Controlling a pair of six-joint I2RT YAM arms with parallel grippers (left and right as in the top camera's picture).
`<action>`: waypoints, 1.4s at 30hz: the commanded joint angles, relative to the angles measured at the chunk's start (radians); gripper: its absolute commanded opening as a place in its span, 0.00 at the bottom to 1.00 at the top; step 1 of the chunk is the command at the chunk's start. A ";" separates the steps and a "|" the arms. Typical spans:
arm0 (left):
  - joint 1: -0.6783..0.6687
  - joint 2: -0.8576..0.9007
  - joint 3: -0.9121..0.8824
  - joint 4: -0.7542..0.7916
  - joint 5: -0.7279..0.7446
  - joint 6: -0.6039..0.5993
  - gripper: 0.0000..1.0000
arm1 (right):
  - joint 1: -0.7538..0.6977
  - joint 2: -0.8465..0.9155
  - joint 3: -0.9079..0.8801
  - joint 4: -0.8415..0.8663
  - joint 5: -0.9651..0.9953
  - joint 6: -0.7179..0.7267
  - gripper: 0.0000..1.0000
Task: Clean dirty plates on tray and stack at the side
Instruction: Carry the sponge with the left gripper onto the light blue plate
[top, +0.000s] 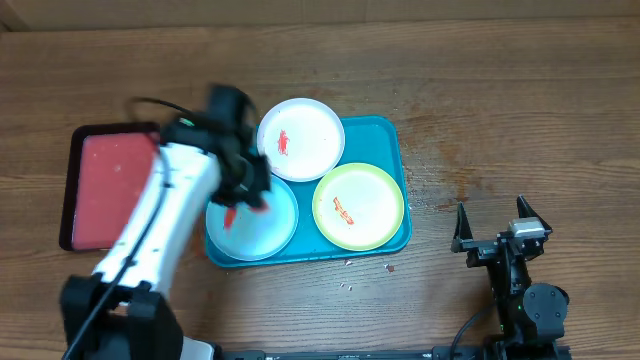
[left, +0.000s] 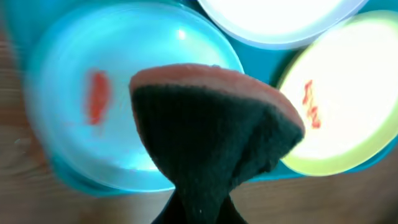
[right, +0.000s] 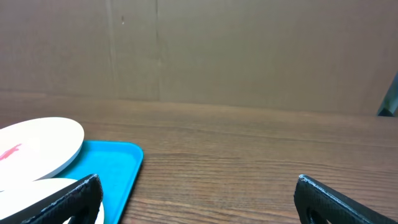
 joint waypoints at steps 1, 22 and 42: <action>-0.010 -0.011 -0.103 0.075 0.016 -0.039 0.04 | -0.002 -0.009 -0.010 0.006 0.007 0.000 1.00; 0.019 -0.014 -0.243 0.328 -0.135 -0.080 0.93 | -0.002 -0.009 -0.010 0.006 0.006 0.000 1.00; 0.155 -0.030 0.195 0.056 -0.145 -0.076 1.00 | 0.002 -0.009 -0.010 0.178 -0.179 0.116 1.00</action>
